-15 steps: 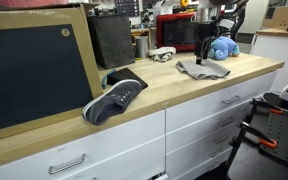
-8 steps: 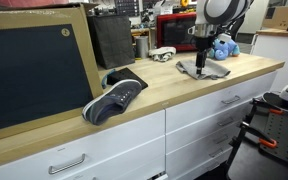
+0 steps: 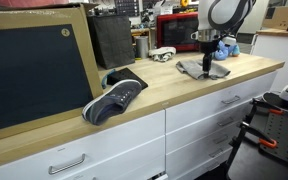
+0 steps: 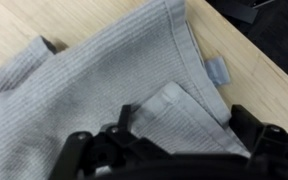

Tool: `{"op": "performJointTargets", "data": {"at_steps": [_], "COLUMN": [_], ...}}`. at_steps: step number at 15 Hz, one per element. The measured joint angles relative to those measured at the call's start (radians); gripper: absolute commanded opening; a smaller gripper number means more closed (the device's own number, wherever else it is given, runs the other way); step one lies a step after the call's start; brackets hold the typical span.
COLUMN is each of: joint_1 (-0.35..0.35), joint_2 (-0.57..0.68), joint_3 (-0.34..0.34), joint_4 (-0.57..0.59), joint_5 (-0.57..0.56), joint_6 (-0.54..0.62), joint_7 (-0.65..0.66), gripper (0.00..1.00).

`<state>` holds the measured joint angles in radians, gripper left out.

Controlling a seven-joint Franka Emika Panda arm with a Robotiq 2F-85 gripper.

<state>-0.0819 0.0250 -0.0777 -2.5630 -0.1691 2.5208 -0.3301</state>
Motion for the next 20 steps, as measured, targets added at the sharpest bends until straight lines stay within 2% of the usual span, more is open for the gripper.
{"op": "performJointTargets", "data": {"at_steps": [1, 2, 11, 13, 16, 20], "joint_1": [-0.004, -0.006, 0.006, 0.009, 0.024, 0.07], "joint_2": [-0.001, -0.003, -0.07, -0.071, -0.075, -0.087], "joint_3": [0.0, 0.0, 0.007, 0.008, 0.024, 0.068], "joint_4": [-0.009, -0.019, -0.076, -0.076, -0.075, -0.061], "joint_5": [-0.015, -0.025, -0.046, -0.046, -0.024, 0.063], "joint_6": [-0.001, -0.001, -0.001, 0.0, -0.001, -0.033], "joint_7": [0.002, 0.002, 0.001, 0.002, 0.013, 0.069], "gripper": [0.75, 0.74, 0.05, 0.0, 0.01, 0.01]}}
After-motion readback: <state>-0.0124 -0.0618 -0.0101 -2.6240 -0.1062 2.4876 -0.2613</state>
